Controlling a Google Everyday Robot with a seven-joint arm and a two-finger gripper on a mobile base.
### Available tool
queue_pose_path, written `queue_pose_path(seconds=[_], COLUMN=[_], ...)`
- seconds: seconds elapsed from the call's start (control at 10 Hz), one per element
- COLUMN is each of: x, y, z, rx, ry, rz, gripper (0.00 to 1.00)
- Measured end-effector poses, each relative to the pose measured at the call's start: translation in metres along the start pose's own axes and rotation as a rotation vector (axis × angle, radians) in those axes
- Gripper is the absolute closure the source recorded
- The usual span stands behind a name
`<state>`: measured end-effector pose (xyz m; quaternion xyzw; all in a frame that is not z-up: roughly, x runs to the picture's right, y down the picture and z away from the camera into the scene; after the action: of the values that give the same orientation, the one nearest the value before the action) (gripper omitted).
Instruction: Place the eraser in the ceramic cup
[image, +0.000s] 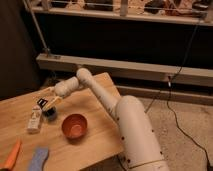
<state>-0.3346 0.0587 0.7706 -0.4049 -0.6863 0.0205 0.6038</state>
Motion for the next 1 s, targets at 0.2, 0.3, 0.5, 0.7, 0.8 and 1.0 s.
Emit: queue_pose_path(seconds=[0.2,0.3,0.5,0.7,0.8,1.0], x=[0.003,0.002,-0.006,-0.024,-0.031,-0.038], y=[-0.001,-0.002,-0.003,-0.009,-0.013,-0.020], z=[0.000,-0.001,-0.001,-0.011,-0.020,-0.052], rx=[-0.004,-0.003,-0.011,-0.006,0.008,0.066], ry=[0.007,0.005,-0.003,0.000,0.012,0.045], rz=[0.005,0.006,0.004,-0.011,-0.020,-0.030], gripper=[0.20,0.20,0.20,0.20,0.20,0.20])
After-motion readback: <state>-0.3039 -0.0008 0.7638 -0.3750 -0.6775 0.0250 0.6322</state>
